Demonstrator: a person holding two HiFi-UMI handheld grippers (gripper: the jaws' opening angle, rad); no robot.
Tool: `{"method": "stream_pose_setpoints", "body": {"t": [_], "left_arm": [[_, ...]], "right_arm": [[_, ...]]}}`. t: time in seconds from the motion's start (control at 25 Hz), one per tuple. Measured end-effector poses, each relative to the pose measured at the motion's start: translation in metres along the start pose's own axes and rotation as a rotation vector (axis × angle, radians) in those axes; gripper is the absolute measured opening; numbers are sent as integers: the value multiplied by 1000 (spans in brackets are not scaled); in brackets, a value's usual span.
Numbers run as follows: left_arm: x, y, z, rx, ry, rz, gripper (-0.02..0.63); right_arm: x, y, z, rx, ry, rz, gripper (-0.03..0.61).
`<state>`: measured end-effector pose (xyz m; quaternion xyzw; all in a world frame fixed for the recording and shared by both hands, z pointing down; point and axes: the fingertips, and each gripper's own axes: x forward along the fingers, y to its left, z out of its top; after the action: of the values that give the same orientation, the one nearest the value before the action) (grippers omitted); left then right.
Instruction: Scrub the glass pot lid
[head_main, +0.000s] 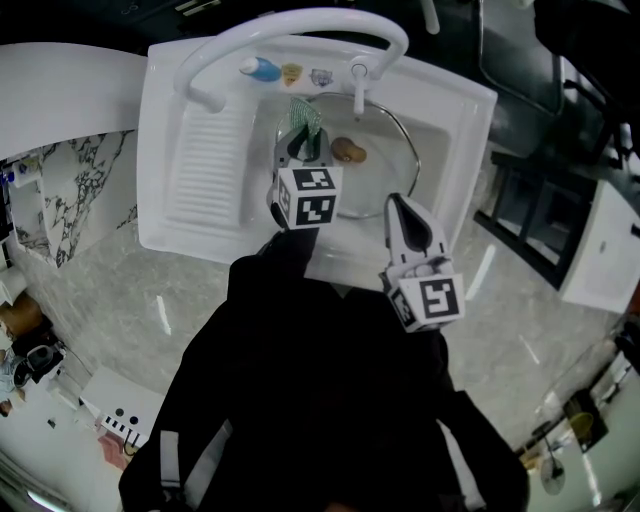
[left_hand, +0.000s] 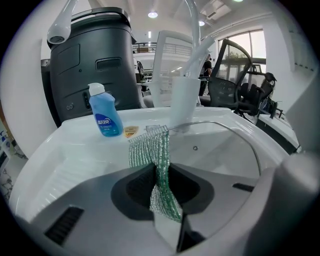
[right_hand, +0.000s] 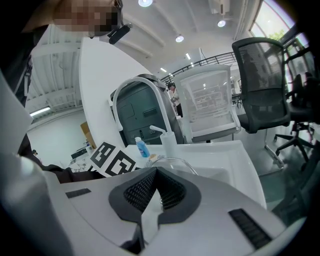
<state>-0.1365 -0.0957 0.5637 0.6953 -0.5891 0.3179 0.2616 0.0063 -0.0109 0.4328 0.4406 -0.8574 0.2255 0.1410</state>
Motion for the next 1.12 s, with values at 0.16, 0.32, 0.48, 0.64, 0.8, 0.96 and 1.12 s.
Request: {"method": "stream_pose_setpoints", "body": {"t": [0.16, 0.32, 0.48, 0.64, 0.8, 0.96, 1.12], "left_arm": [[5, -4, 1, -9, 14, -21, 74], [9, -6, 3, -9, 25, -30, 74], [13, -8, 3, -15, 32, -39, 74], [16, -9, 4, -27, 38, -52, 74], [17, -12, 6, -27, 38, -55, 74], [18, -16, 10, -23, 38, -55, 74], [19, -18, 13, -14, 31, -47, 74]], "right_arm": [[1, -3, -1, 5, 2, -2, 3], [2, -6, -1, 8, 5, -3, 2], [2, -9, -2, 16, 10, -4, 2], [3, -14, -1, 25, 14, -8, 2], [5, -19, -5, 26, 22, -15, 2], [7, -24, -4, 28, 21, -20, 2], [10, -29, -5, 33, 25, -24, 3]]}}
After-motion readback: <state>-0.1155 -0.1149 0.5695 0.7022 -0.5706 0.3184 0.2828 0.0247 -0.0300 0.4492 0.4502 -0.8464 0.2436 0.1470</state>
